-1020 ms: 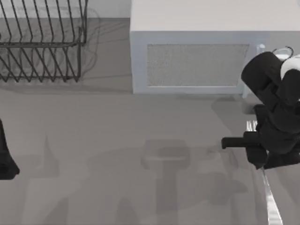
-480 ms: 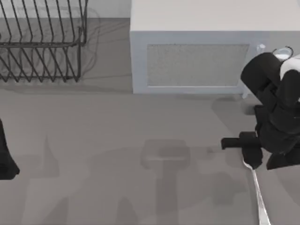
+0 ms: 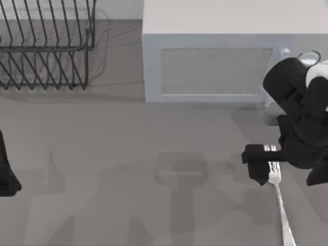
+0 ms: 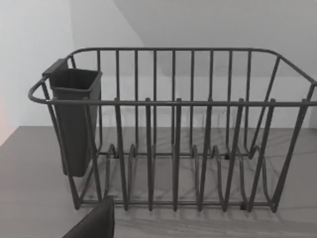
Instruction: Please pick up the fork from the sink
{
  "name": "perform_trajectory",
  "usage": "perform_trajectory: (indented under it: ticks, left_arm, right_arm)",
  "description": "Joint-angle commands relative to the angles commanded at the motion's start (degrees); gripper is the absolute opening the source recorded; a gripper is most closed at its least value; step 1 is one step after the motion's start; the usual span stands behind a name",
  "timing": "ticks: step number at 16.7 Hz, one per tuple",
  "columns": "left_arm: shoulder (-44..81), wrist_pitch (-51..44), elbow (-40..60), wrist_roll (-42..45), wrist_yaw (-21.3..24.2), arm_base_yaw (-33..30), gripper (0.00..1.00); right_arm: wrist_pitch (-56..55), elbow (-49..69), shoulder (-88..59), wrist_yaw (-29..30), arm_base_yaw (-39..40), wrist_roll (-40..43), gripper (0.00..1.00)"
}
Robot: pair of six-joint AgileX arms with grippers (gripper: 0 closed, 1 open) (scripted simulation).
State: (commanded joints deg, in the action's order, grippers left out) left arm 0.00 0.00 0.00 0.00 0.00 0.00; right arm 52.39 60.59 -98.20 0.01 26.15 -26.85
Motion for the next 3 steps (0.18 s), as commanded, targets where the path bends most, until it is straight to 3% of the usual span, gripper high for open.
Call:
perform_trajectory:
  ticks: [3]
  left_arm:
    - [0.0,0.0,0.0,0.0,0.0,0.0,1.0]
  right_arm:
    - [0.0,0.0,0.0,0.0,0.0,0.0,1.0]
